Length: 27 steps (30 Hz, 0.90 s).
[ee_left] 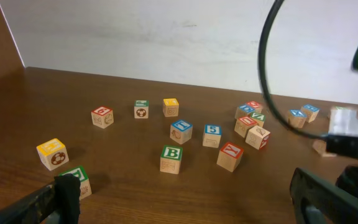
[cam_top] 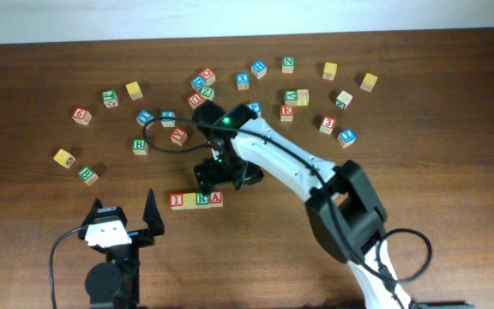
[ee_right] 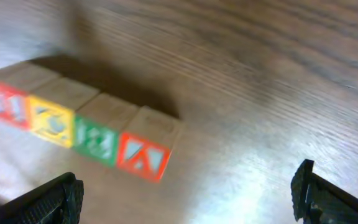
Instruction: Spell out ICRA
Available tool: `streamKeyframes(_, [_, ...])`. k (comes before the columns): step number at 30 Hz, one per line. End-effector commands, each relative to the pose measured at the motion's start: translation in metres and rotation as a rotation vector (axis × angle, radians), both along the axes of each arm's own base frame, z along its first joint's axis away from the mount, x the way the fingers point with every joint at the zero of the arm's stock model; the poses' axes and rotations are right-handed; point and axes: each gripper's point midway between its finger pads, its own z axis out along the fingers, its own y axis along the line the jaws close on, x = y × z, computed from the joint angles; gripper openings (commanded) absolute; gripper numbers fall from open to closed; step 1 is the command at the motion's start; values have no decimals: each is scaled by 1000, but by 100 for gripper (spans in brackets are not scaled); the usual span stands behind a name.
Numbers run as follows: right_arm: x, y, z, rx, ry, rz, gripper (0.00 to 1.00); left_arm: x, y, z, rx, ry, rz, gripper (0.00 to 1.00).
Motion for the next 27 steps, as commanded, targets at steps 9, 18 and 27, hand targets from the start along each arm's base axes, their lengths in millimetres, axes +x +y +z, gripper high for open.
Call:
streamKeyframes(9, [42,-78,217,299,-428,-189,98,0,-2,0,12,-2,-12,99])
streamKeyframes(18, [63,-204,293,319,-652,-484,98,0,-2,0,12,-2,-12,99])
streamKeyframes(27, [49,-288,336,290,-810,-685,98,0,-2,0,12,-2,-12,99])
